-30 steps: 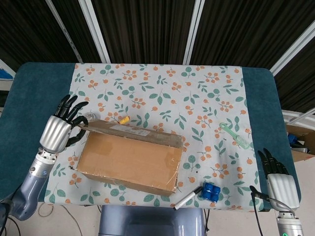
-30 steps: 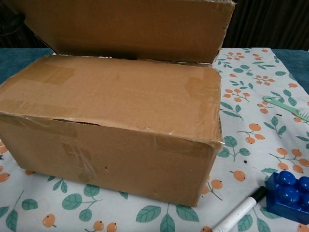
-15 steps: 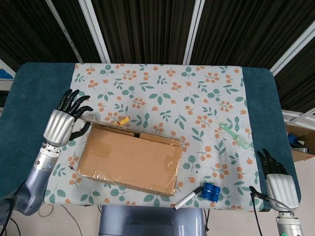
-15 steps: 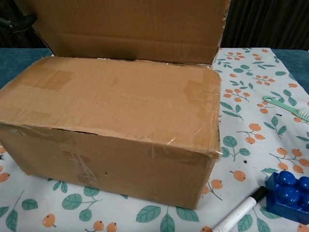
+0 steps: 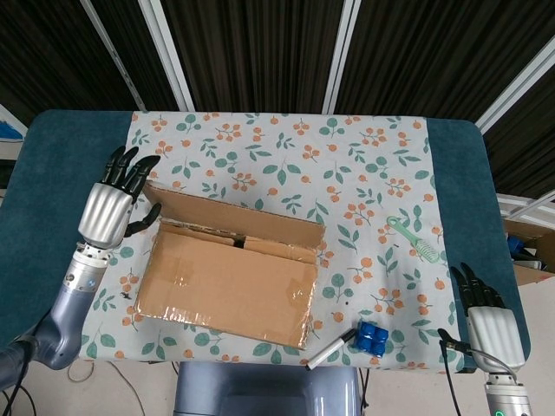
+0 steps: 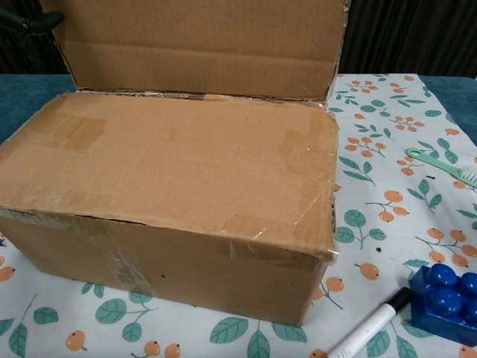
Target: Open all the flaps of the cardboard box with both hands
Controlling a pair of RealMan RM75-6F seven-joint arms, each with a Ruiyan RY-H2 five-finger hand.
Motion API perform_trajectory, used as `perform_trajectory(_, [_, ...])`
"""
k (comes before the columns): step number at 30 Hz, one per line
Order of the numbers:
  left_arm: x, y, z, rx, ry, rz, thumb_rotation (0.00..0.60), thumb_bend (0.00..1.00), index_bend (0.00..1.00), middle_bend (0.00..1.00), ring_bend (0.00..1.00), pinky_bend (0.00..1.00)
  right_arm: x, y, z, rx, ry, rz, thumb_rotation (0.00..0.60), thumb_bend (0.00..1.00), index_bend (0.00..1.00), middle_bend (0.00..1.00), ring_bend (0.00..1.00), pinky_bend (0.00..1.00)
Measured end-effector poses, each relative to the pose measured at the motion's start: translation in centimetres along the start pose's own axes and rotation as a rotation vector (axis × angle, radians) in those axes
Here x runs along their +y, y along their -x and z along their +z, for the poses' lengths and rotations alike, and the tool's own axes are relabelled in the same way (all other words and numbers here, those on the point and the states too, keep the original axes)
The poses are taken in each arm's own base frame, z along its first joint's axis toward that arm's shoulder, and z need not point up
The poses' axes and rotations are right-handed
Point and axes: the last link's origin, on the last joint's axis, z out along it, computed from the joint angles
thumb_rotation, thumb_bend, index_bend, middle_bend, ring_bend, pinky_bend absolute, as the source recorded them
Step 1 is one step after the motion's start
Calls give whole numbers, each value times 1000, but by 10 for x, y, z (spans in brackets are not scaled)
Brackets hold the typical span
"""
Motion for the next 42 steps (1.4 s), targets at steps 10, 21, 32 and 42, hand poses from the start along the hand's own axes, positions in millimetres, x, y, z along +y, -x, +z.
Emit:
perform_trajectory(10, [-10,-1,23,43,-3,142,600,265,19,113,0,0,0,1,0,-8,0,2,600,179,0,59,167,233])
perform_trajectory(21, [-8,7,38,7,50,269,600,258,19,114,0,0,-1,2,1,-15,0,2,600,179,0,59,167,233])
perform_trajectory(32, [-18,-10,23,-52,32,117,600,260,58,122,3,7,0,2,2,-10,8,4,600,179,0,59,166,233])
perform_trajectory(42, [-22,-44,3,-193,16,-19,600,374,134,163,55,142,-2,4,2,-17,6,-7,600,179,0,59,166,233])
